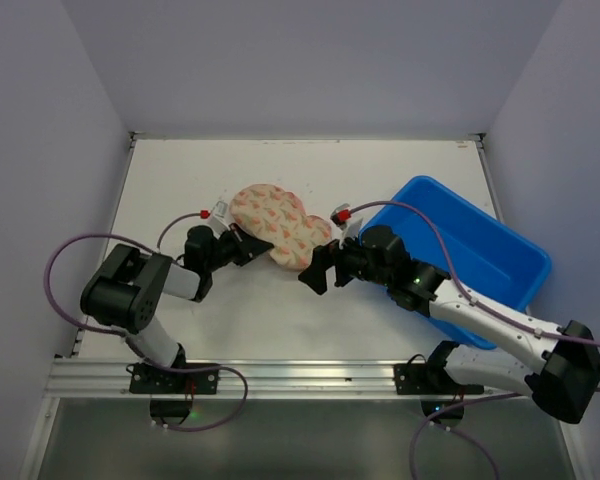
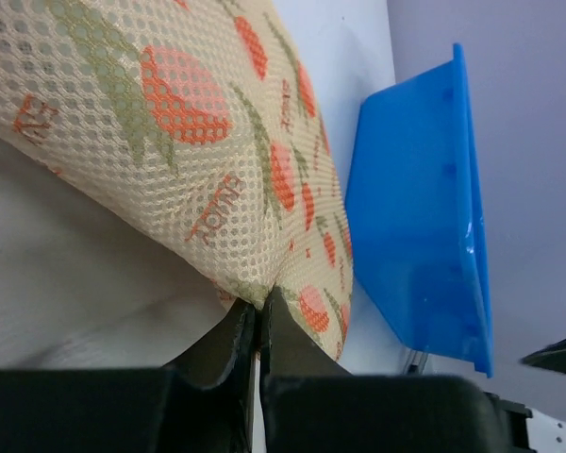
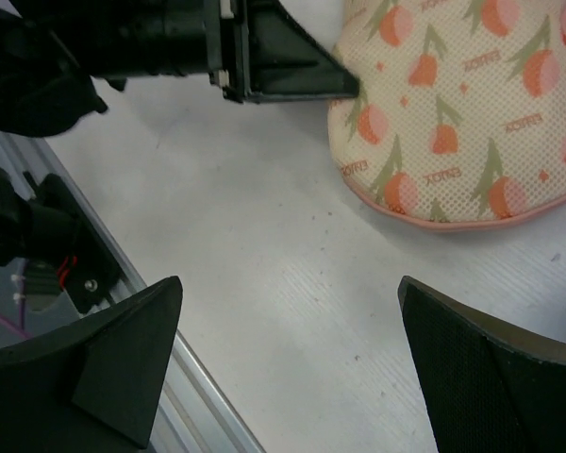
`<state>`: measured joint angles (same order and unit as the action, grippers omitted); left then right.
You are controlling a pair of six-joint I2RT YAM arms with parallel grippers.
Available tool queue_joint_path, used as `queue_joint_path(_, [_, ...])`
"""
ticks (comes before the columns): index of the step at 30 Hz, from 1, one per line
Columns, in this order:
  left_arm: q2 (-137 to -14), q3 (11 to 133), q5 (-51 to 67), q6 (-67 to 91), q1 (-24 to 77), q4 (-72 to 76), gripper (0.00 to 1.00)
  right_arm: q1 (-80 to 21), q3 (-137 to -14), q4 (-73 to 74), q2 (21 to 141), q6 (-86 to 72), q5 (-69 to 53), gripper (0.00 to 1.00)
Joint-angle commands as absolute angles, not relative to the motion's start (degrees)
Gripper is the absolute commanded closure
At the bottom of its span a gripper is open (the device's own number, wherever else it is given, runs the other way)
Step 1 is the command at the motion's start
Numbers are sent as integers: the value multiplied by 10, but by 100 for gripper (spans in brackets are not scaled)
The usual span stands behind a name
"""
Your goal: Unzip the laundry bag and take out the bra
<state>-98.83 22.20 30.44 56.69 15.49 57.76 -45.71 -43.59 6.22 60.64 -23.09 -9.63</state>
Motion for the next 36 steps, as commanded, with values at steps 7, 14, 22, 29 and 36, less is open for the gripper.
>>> queue_joint_path(7, [-810,312,205,645,174,226,100,-537,-427,-113,728,-185,51,7])
queue_joint_path(14, [-775,356,178,678,177,130,100,-542,-454,-162,813,-210,31,25])
queue_joint_path(22, [-760,373,180,691,180,96,100,-542,-481,-210,884,-225,47,29])
queue_joint_path(29, [-749,381,177,694,185,82,100,-541,-518,-212,936,-236,67,32])
queue_joint_path(36, [-743,385,191,686,186,72,100,-536,-539,-210,956,-239,83,35])
